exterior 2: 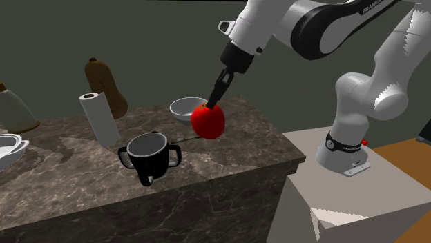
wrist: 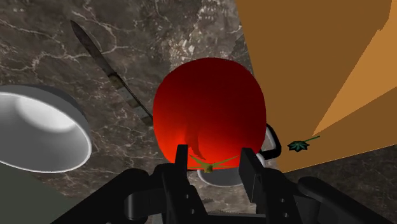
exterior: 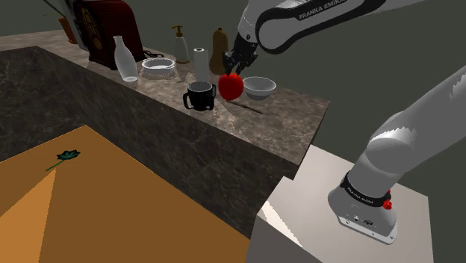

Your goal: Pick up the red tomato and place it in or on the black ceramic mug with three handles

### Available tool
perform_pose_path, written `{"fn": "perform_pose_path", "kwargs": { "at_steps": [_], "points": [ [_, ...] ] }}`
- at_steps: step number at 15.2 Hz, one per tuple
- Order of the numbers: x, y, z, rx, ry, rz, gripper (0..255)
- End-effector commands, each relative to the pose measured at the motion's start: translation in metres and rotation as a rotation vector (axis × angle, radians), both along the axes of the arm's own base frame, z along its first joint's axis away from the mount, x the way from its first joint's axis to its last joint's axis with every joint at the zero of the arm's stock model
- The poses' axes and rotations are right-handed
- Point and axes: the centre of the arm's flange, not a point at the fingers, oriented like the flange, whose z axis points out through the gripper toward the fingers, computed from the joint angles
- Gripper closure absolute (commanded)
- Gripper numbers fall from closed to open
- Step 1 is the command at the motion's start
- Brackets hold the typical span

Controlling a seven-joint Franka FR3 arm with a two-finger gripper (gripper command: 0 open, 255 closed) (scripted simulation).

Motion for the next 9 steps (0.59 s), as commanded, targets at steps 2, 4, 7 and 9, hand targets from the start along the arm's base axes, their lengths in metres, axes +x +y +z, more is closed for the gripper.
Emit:
{"fn": "perform_pose_path", "kwargs": {
  "at_steps": [2, 4, 7, 9],
  "points": [
    [-0.001, 0.0, 0.017, 0.0, 0.0, 0.0, 255],
    [-0.001, 0.0, 0.028, 0.0, 0.0, 0.0, 255],
    [-0.001, 0.0, 0.044, 0.0, 0.0, 0.0, 255],
    [-0.001, 0.0, 0.054, 0.0, 0.0, 0.0, 255]
  ]
}}
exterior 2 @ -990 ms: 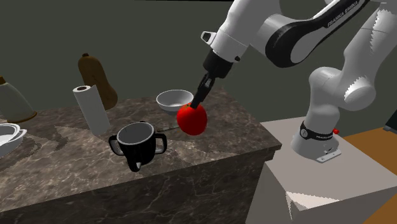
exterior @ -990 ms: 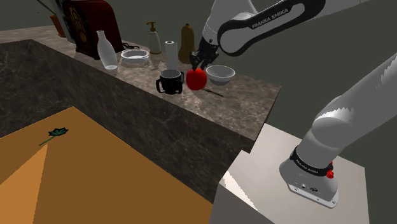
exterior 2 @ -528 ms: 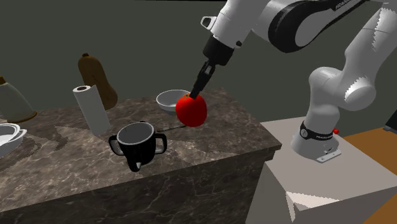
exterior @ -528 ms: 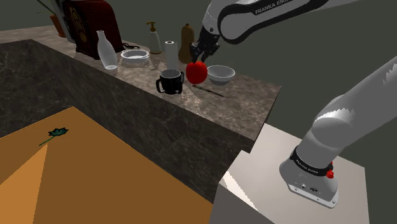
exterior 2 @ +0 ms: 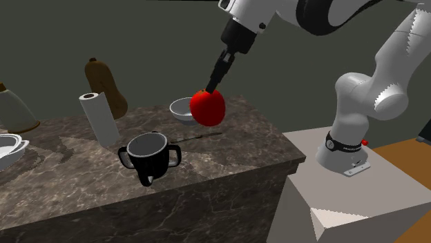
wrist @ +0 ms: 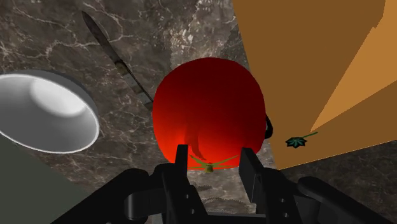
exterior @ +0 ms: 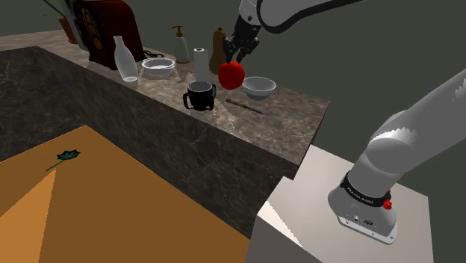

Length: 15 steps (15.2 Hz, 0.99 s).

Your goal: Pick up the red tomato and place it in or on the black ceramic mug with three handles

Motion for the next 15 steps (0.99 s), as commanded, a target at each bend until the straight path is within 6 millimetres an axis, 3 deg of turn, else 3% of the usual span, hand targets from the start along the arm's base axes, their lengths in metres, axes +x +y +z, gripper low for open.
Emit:
{"fn": "perform_pose_path", "kwargs": {
  "at_steps": [1, 15],
  "points": [
    [0.0, 0.0, 0.008, 0.0, 0.0, 0.0, 255],
    [0.177, -0.002, 0.071, 0.0, 0.0, 0.0, 255]
  ]
}}
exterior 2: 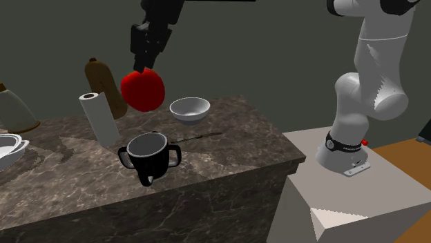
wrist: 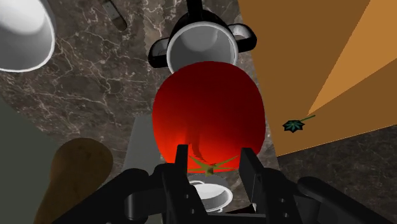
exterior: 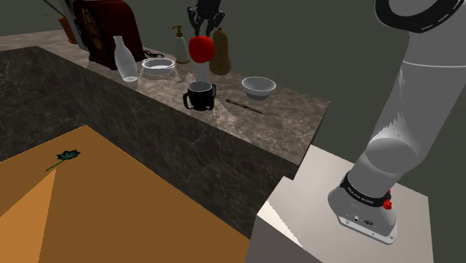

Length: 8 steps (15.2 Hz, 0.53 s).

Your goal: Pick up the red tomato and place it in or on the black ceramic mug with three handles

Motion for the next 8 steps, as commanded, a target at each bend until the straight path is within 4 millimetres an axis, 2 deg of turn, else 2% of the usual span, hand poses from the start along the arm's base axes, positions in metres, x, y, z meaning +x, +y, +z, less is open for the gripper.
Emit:
{"fn": "perform_pose_path", "kwargs": {
  "at_steps": [1, 8],
  "points": [
    [0.012, 0.003, 0.001, 0.0, 0.0, -0.002, 255],
    [0.012, 0.003, -0.036, 0.0, 0.0, -0.002, 255]
  ]
}}
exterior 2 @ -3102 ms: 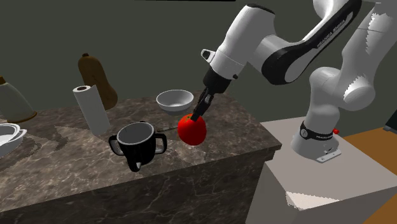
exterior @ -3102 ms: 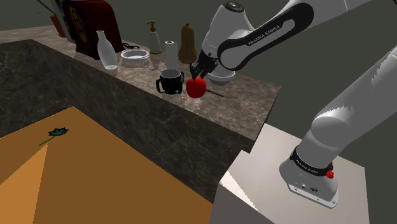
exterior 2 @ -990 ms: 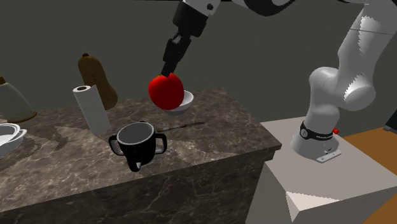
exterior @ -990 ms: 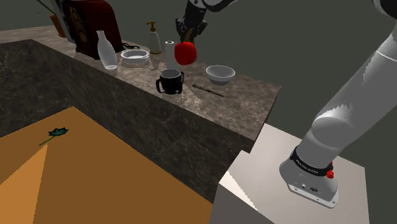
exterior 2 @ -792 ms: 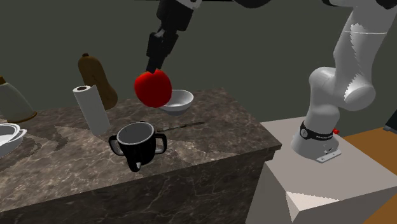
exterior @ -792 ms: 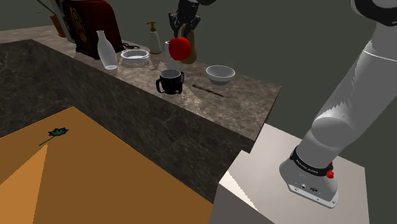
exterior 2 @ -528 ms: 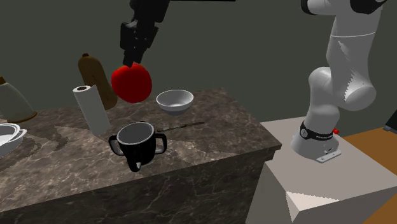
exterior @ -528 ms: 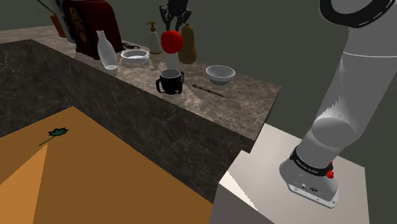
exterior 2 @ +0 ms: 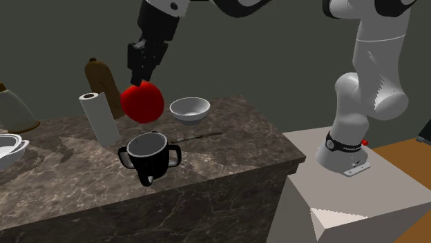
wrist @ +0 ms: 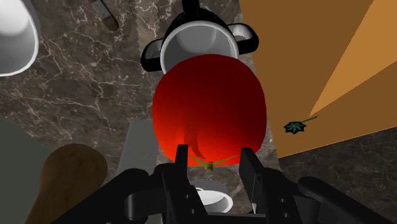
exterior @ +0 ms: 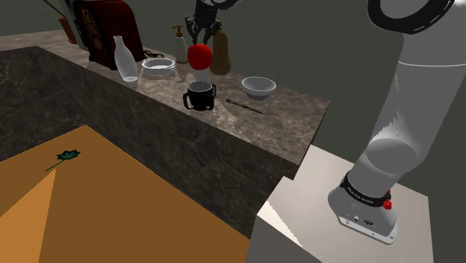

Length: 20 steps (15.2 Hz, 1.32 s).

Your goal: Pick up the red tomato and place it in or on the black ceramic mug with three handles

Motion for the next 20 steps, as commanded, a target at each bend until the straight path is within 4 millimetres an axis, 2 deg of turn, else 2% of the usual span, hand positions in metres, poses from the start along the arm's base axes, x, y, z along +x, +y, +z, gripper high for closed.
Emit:
{"fn": "perform_pose_path", "kwargs": {
  "at_steps": [1, 17, 20],
  "points": [
    [0.0, -0.001, -0.01, 0.0, -0.001, 0.0, 255],
    [0.0, -0.001, -0.095, 0.0, -0.001, 0.0, 255],
    [0.0, -0.001, -0.095, 0.0, -0.001, 0.0, 255]
  ]
}}
